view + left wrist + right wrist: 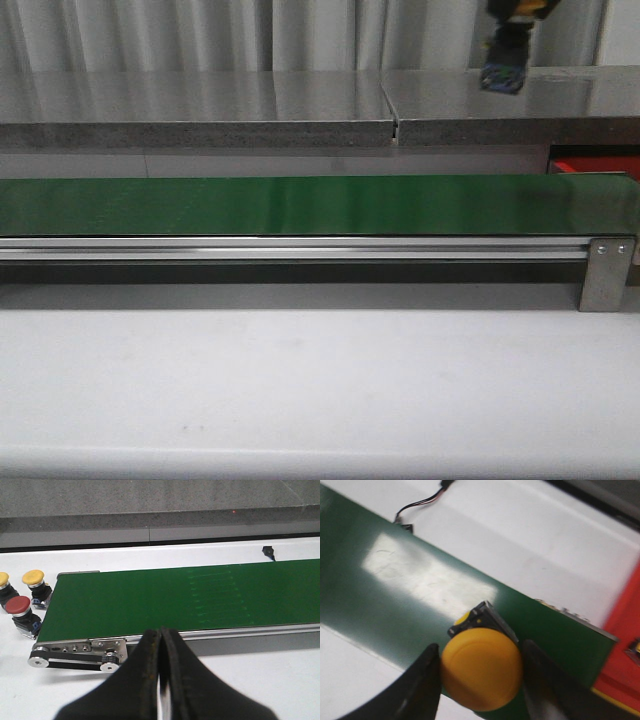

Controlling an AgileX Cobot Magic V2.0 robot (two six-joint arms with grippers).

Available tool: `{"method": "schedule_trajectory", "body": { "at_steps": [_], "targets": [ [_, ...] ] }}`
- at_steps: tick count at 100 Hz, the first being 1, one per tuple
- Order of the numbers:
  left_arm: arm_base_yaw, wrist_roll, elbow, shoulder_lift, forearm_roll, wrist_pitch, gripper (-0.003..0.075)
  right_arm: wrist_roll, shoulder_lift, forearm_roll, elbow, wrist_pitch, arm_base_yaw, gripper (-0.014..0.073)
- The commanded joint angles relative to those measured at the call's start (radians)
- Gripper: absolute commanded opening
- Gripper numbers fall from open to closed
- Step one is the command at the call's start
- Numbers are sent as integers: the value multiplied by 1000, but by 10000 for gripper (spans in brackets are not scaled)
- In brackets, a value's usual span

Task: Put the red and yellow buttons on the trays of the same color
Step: 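Carry the yellow button into the yellow tray and open the right gripper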

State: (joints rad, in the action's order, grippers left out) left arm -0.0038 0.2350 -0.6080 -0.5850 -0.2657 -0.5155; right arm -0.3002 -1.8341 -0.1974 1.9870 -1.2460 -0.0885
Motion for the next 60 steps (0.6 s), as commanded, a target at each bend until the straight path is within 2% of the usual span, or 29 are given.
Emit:
{"method": "schedule_trajectory", "body": {
  "at_steps": [1,30,60],
  "targets": [
    [-7,0,-26,-5,-20,72,-20,-16,103,-29,33,-84,108,267],
    [-7,0,-26,-5,-20,72,-20,-16,147,-45,-5,-84,425,267],
    [-7,0,-26,-5,-20,72,-20,-18,141,-99,-254,5,660,267]
  ]
}}
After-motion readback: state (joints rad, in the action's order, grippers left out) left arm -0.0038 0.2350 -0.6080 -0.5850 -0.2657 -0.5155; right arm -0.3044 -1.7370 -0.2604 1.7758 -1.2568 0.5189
